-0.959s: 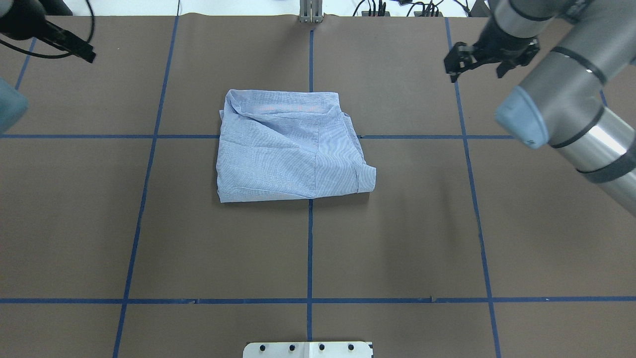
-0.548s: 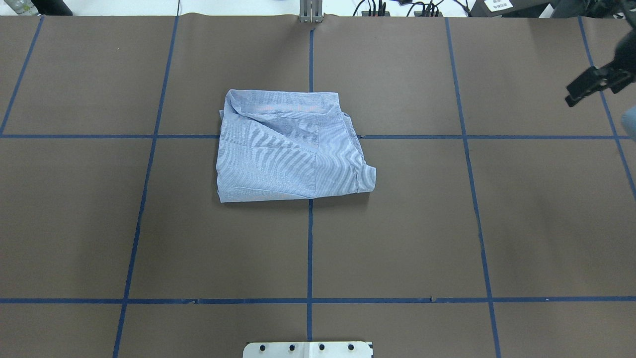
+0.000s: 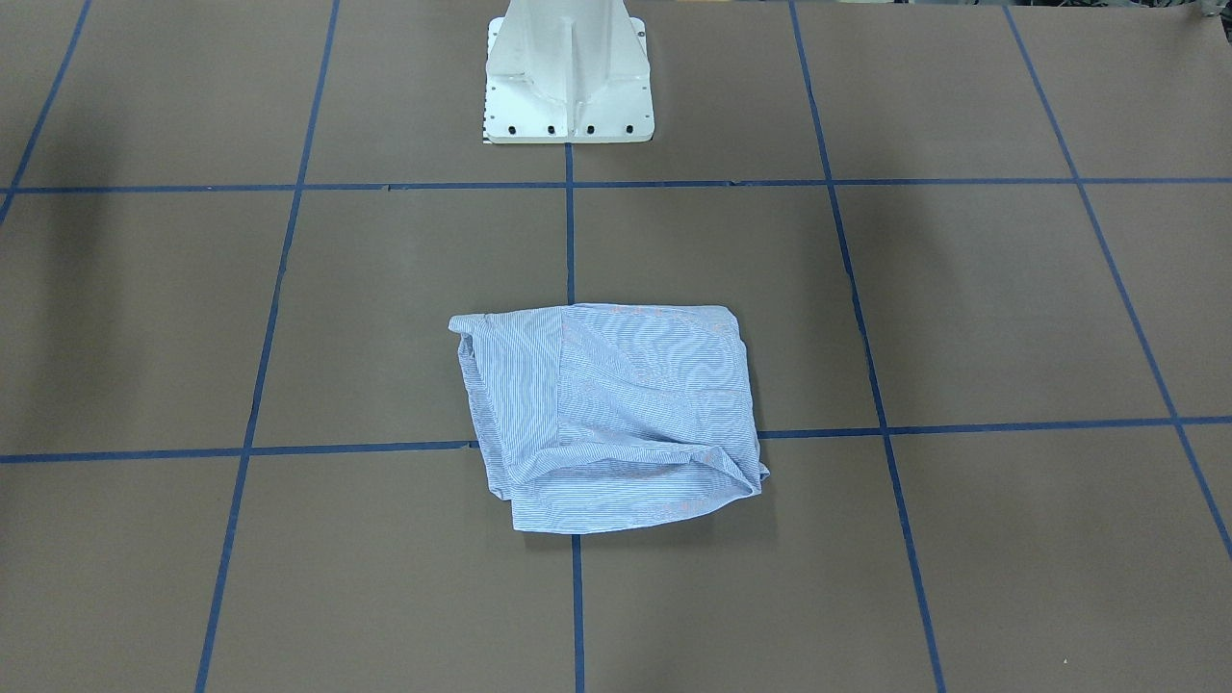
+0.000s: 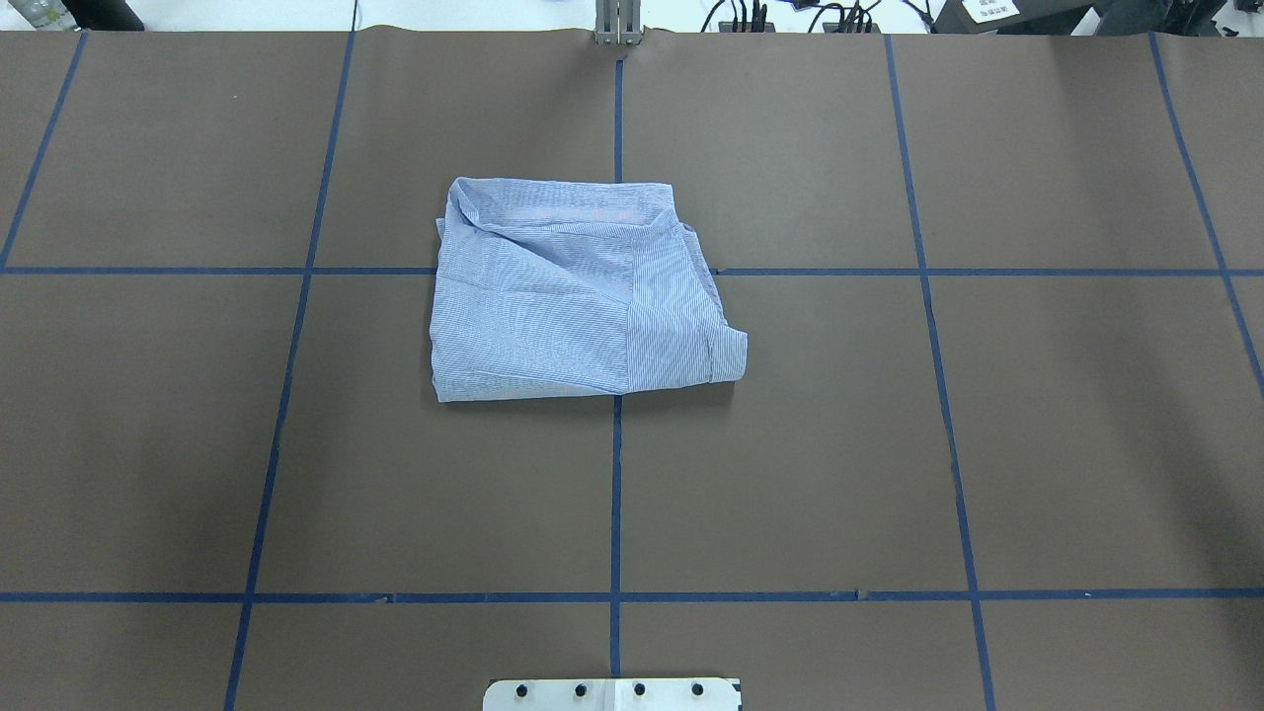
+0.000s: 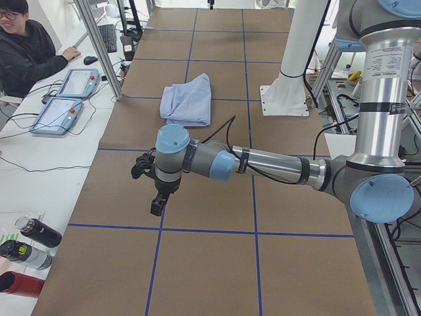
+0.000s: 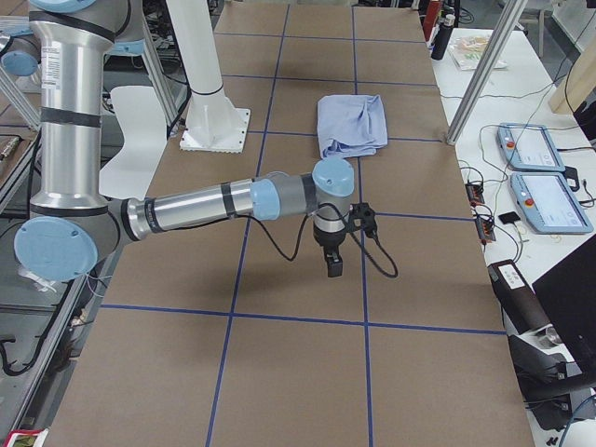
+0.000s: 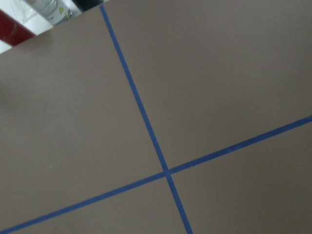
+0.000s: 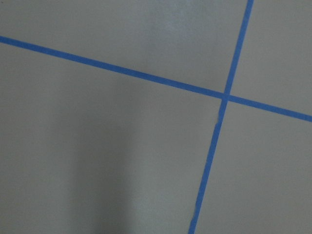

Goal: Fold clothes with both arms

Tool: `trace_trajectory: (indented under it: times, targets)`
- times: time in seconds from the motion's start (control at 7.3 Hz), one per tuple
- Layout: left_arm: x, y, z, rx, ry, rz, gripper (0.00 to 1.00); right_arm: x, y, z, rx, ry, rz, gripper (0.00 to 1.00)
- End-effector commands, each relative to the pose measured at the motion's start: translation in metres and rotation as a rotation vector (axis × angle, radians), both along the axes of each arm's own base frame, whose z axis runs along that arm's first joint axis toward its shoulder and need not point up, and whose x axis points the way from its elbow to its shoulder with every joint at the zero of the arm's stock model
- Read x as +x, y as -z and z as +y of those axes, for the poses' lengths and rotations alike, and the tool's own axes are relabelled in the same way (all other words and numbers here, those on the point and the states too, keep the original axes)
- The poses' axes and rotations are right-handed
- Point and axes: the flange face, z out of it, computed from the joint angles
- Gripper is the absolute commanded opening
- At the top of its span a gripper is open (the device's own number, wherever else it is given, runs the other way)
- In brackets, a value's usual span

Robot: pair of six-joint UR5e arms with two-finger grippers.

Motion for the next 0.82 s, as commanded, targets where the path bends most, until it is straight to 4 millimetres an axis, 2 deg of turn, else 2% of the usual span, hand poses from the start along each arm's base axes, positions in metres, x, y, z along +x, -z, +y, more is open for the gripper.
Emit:
trace_trajectory:
  times: [0.0,0.14,0.27,0.41,0.55,0.68]
  targets:
    - [-0.011,-0.006,0.015,-0.027,0.031,0.004,1.0,0.006,-0.015,0.014,-0.046,-0.039,0.004,1.0]
    - [-0.012,-0.019,0.026,-0.053,0.033,-0.003,1.0,0.006,-0.011,0.014,-0.051,-0.054,0.002,1.0]
    - [-0.009,-0.046,0.04,-0.119,0.037,0.026,1.0,0.006,-0.011,0.014,-0.063,-0.071,-0.001,1.0]
    - [-0.003,-0.051,0.061,-0.162,0.041,0.119,1.0,0.006,-0.009,0.014,-0.07,-0.088,-0.001,1.0]
    - [-0.001,-0.049,0.06,-0.178,0.046,0.138,1.0,0.007,-0.013,0.024,-0.097,-0.102,-0.001,1.0]
    - [0.001,-0.053,0.06,-0.179,0.038,0.14,1.0,0.007,-0.015,0.025,-0.111,-0.113,-0.003,1.0]
